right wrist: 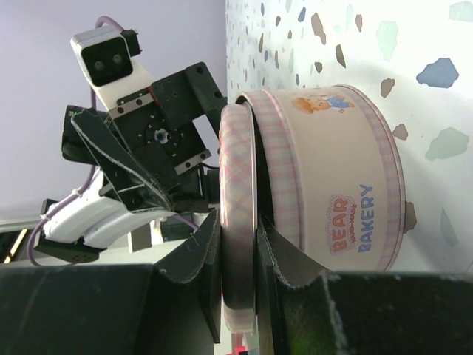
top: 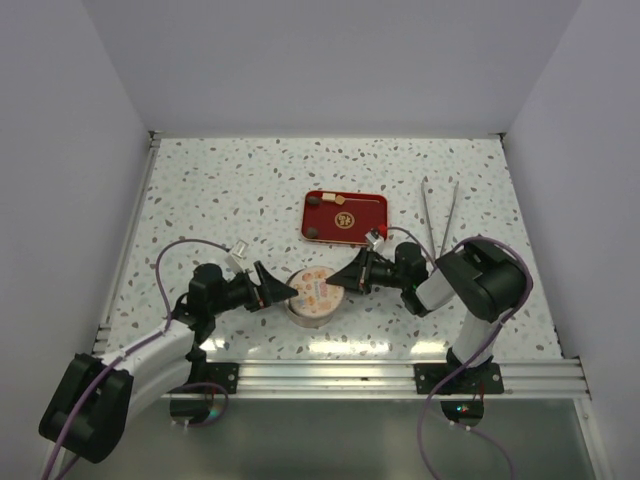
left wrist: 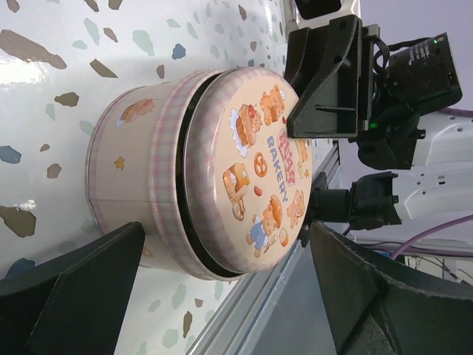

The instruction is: Pack the chocolate

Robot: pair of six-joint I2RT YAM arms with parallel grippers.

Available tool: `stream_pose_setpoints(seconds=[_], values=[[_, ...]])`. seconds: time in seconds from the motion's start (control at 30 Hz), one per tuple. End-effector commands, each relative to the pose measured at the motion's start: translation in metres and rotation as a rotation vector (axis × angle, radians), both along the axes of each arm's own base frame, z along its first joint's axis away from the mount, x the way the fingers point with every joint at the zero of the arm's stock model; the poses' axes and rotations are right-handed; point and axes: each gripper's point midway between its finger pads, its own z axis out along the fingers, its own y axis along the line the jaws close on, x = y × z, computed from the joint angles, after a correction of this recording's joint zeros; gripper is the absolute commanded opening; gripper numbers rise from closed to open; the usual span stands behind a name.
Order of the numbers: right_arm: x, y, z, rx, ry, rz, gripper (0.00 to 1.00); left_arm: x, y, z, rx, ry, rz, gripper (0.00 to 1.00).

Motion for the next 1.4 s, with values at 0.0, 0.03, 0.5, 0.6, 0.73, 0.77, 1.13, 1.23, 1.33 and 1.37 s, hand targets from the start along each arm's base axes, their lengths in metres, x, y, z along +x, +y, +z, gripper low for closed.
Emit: stream_pose_setpoints(seconds=[0.0, 0.03, 0.5, 0.6, 0.73, 0.77, 1.13, 1.23, 1.33, 1.37], values=[[-0.001, -0.017, -0.063, -0.198, 0.106, -0.103, 0.00, 0.006, -0.003, 0.016, -0.039, -0.061, -0.006, 1.00], [0.000, -0.017, -0.064, -0.200, 0.104, -0.103, 0.00, 0.006, -0.004, 0.016, -0.040, -0.060, -0.005, 1.00], [-0.002, -0.010, -0.079, -0.200, 0.115, -0.090, 0.00, 0.012, -0.006, 0.025, -0.067, -0.081, 0.009, 1.00], [-0.004, -0.008, -0.083, -0.206, 0.118, -0.081, 0.00, 0.013, -0.006, 0.027, -0.070, -0.087, 0.007, 1.00], [-0.007, -0.008, -0.088, -0.222, 0.125, -0.076, 0.00, 0.015, -0.008, 0.030, -0.077, -0.093, 0.008, 1.00], [-0.007, -0.009, -0.089, -0.226, 0.125, -0.075, 0.00, 0.015, -0.008, 0.030, -0.078, -0.092, 0.007, 1.00], [-0.019, -0.014, -0.098, -0.281, 0.132, -0.049, 0.01, 0.022, -0.011, 0.044, -0.092, -0.124, 0.013, 1.00], [-0.019, -0.014, -0.098, -0.280, 0.140, -0.045, 0.02, 0.024, -0.011, 0.043, -0.079, -0.125, 0.016, 1.00], [-0.019, -0.012, -0.094, -0.268, 0.136, -0.040, 0.07, 0.024, -0.011, 0.041, -0.076, -0.119, 0.016, 1.00], [-0.019, -0.012, -0.093, -0.266, 0.134, -0.039, 0.09, 0.024, -0.011, 0.040, -0.072, -0.118, 0.018, 1.00]])
